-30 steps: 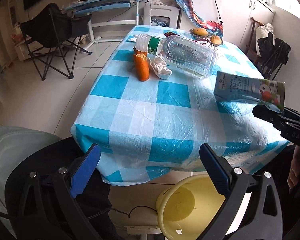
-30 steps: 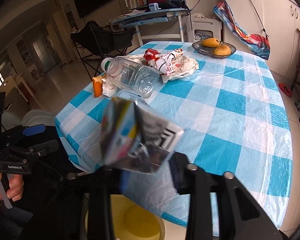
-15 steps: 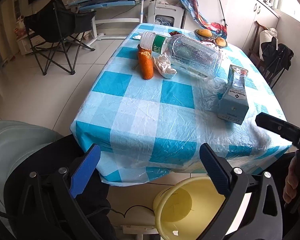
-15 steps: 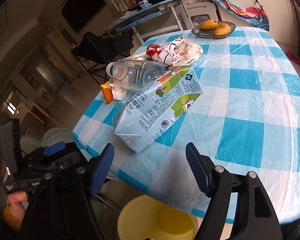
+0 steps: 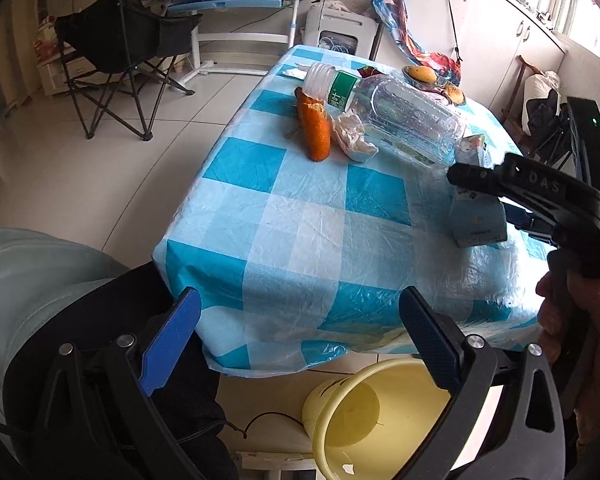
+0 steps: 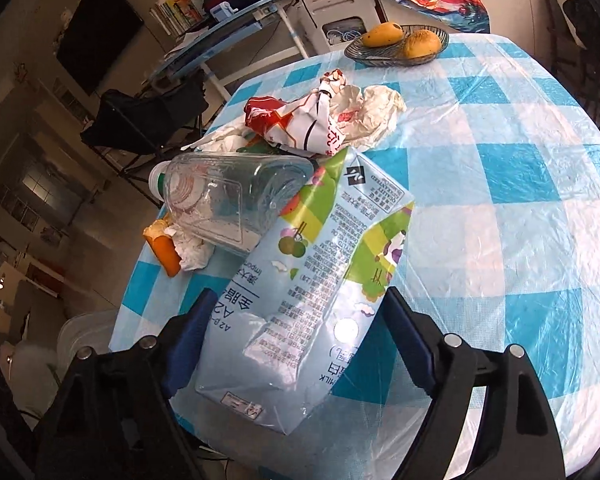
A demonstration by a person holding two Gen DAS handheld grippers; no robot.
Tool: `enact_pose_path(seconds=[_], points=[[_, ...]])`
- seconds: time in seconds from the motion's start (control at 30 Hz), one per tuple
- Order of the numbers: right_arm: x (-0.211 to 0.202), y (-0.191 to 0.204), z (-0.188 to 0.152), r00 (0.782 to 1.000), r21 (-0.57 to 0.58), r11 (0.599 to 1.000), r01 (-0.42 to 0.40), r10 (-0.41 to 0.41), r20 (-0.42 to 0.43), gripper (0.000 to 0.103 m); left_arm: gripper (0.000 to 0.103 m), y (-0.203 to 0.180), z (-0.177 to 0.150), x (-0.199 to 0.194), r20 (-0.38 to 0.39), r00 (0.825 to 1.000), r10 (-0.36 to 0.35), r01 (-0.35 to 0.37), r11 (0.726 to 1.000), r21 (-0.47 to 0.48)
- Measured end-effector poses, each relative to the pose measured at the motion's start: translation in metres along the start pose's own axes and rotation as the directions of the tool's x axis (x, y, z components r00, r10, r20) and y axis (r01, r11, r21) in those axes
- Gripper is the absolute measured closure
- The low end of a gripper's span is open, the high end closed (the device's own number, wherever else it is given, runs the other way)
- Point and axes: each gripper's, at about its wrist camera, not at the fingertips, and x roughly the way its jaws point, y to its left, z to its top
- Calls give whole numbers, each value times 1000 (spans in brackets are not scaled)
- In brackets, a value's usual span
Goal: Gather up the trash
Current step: 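Carry the milk carton with the right gripper toward the yellow bucket, then grasp the orange carrot with the left gripper while the right gripper holds the carton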
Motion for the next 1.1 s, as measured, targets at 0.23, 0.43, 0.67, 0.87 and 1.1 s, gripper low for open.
enact_pose_path(seconds=[0.23, 0.43, 0.67, 0.87, 1.1], points=[[-32, -33, -15, 999, -43, 999, -22, 21, -33, 44, 7, 6, 41, 21, 50, 998, 32, -30, 998, -48], [-50, -57, -37, 988, 24, 988, -154, 153, 18, 44, 7, 10, 74, 47, 106, 993, 48, -35, 992, -117], [-52, -61, -38, 981, 25, 981, -192, 191, 35, 44, 13, 4, 101, 75, 153, 987, 51, -32, 992, -124], [-50, -64, -38, 978, 22, 979, -205, 204, 40, 44, 60, 5, 108, 98, 111, 994, 7, 5, 994, -110], [-53, -61, -40, 969, 32, 969, -246, 245, 32, 45, 84, 4, 91, 77, 136, 990, -45, 58, 994, -91]])
